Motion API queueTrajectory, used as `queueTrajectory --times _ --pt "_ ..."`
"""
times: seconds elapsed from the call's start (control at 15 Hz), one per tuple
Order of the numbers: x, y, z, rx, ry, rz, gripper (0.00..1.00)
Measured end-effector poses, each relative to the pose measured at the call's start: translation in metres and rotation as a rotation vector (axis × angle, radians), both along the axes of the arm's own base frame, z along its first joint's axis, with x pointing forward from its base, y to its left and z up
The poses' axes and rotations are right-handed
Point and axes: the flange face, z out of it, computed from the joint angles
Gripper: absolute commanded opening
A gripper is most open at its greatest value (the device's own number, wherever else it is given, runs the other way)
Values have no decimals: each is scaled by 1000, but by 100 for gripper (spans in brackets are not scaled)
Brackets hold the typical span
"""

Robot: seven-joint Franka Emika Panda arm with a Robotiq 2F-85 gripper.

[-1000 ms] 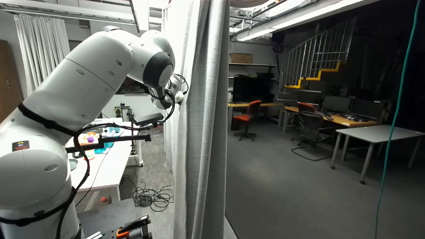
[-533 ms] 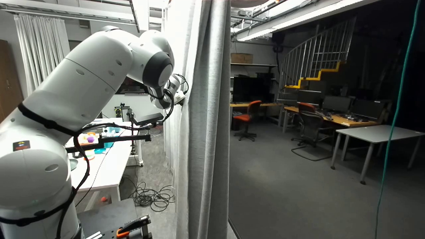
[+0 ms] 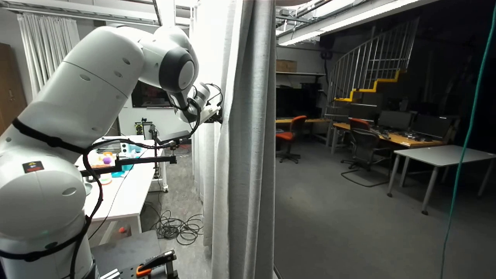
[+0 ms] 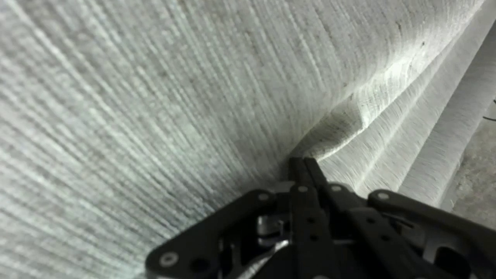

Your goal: Move the curtain from right to left

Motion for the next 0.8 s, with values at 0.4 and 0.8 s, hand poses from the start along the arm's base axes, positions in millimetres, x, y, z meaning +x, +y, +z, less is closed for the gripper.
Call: queueTrajectory --times 0.4,0.8 --pt "91 -147 -12 -89 140 -256 0" --pt "129 -271 -5 -125 235 -426 0"
